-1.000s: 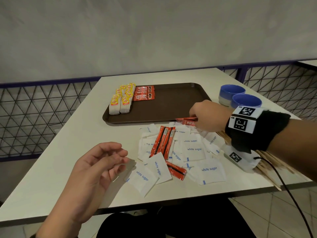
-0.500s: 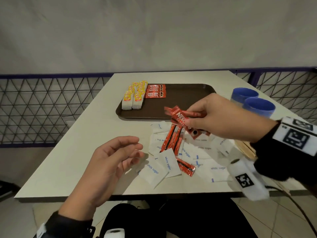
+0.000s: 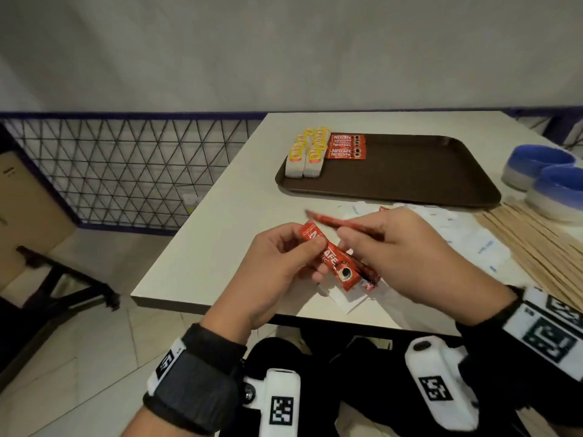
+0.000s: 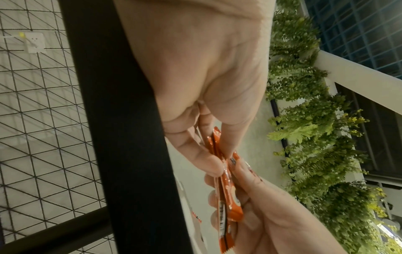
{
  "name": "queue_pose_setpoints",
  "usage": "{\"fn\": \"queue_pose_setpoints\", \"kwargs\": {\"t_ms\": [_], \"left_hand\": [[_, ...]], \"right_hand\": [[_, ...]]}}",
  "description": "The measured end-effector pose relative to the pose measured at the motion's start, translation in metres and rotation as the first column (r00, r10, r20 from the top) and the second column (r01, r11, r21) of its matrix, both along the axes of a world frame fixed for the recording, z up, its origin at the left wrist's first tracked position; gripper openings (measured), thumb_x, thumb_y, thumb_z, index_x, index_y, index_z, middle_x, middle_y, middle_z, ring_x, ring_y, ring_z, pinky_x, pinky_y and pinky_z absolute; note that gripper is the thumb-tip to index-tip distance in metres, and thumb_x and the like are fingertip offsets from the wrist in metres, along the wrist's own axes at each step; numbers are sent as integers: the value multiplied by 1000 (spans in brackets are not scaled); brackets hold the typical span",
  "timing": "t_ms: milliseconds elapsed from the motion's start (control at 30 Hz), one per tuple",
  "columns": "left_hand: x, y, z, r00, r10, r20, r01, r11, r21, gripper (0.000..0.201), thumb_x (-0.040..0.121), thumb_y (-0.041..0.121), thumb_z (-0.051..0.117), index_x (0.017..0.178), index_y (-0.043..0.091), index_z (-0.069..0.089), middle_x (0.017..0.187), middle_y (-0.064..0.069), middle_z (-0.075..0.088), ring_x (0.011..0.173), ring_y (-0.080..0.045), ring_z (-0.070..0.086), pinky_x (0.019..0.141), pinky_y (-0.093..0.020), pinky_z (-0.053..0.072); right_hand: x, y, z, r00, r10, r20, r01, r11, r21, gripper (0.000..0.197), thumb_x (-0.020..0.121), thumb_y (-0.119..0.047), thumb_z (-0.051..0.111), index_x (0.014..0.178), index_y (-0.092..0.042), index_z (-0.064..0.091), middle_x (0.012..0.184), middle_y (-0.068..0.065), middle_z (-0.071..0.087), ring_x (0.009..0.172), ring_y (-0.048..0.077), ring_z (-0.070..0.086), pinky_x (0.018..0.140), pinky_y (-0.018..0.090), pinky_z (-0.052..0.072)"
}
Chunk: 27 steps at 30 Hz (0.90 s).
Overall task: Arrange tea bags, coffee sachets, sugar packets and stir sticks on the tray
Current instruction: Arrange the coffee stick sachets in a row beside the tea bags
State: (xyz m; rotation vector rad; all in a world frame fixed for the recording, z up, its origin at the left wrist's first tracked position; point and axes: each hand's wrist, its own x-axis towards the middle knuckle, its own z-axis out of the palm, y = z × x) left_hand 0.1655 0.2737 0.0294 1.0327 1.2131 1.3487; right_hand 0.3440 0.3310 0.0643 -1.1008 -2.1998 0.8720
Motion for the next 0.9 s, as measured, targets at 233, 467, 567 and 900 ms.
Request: {"fn": "queue_pose_setpoints", "kwargs": {"t_ms": [233,467,567,900], "left_hand": [[1,2,-1,999,10,48,-10,1000,-5,13,96,7,63,101,-4,61,83,-28,65,63,-27,57,83,-57,52],[1,4,-3,998,56,21,-56,998,-8,23,94,5,65,117,5,63,77,-19,67,60,-24,60,73,-37,58],[1,5,-4,998,63,8,-63,998,4,23,94,6,66,116,1,62,79,-19,69,61,-23,63,73,-38,58],[6,4,-1,993,113,37,-113,994,7,23,94,3,65,107,-13,54,98,-38,67,71,-32,63,60,-31,59]], "right_hand": [[25,-21,-34,908,-116,-402,169,981,99,41,103,-12,54,138,-32,63,98,-8,66,96,7,63,75,12,48],[12,-30,-54,840,-4,-543,92,986,136,35,95,-17,63,126,-34,67,101,-6,62,97,16,64,77,26,55],[9,-29,-56,825,-31,-564,141,978,152,33,99,-12,60,129,-22,69,103,-8,64,98,15,66,77,21,54],[16,-20,-57,587,-231,-776,194,971,-142,30,87,0,75,97,-27,70,91,2,76,76,14,71,62,26,56]]}}
